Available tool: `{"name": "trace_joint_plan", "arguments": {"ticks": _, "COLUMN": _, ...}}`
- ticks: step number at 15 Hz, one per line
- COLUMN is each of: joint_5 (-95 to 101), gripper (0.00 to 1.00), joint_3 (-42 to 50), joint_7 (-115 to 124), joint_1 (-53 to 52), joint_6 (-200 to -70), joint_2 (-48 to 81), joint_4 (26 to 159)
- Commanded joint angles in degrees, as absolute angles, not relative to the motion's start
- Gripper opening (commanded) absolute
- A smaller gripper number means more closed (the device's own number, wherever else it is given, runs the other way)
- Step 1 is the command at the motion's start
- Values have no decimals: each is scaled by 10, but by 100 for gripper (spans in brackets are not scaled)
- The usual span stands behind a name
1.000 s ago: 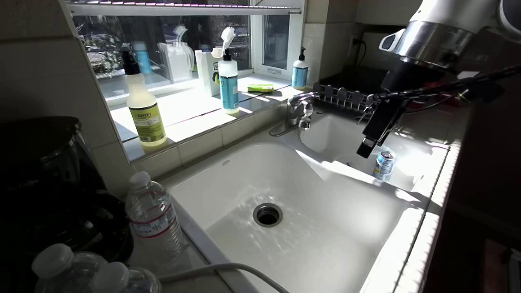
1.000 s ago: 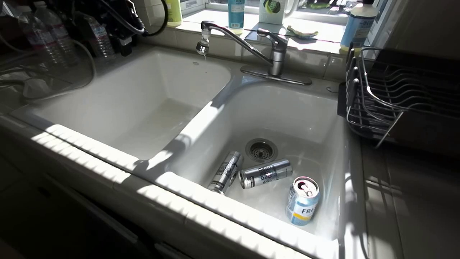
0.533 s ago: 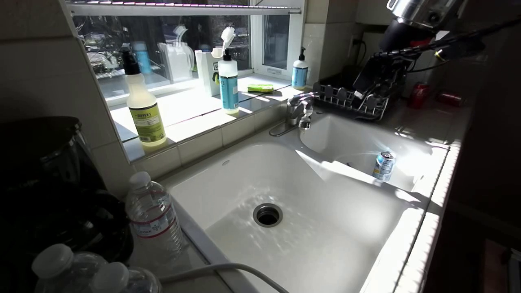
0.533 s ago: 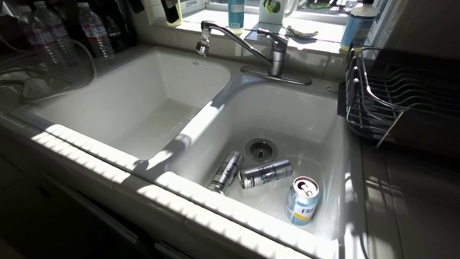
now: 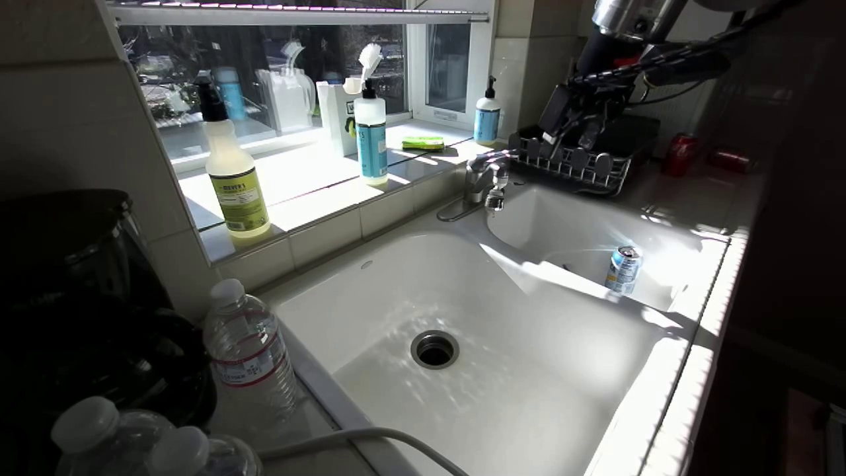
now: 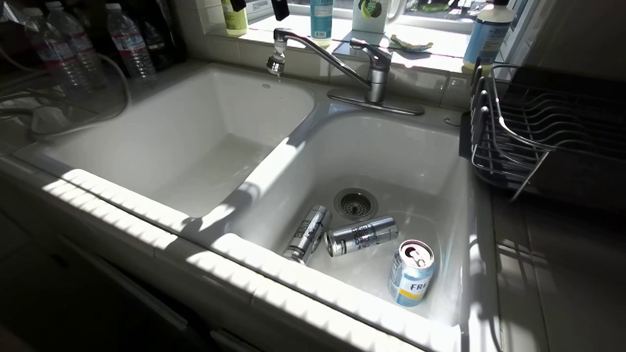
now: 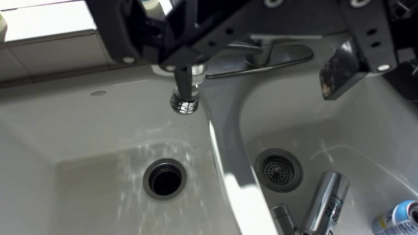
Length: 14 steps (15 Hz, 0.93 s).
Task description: Move the faucet to the right
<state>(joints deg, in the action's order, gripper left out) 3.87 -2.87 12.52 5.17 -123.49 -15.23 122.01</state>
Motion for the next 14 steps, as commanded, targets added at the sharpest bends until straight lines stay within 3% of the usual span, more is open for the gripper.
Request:
{"name": "trace_joint_plan", "arguments": {"ticks": 1, "joint_5": 49, "gripper": 100, "joint_3": -26, "joint_7": 155, "joint_1": 46, "joint_6": -1247, "joint_2": -87, "joint_4": 1169}}
{"name": "trace_joint_plan", "arguments": {"ticks": 14, "joint_5": 49, "gripper": 100, "joint_3": -12, "joint_7": 294, "joint_1": 25, "joint_6": -1297, "joint_2": 32, "joint_4": 1085}}
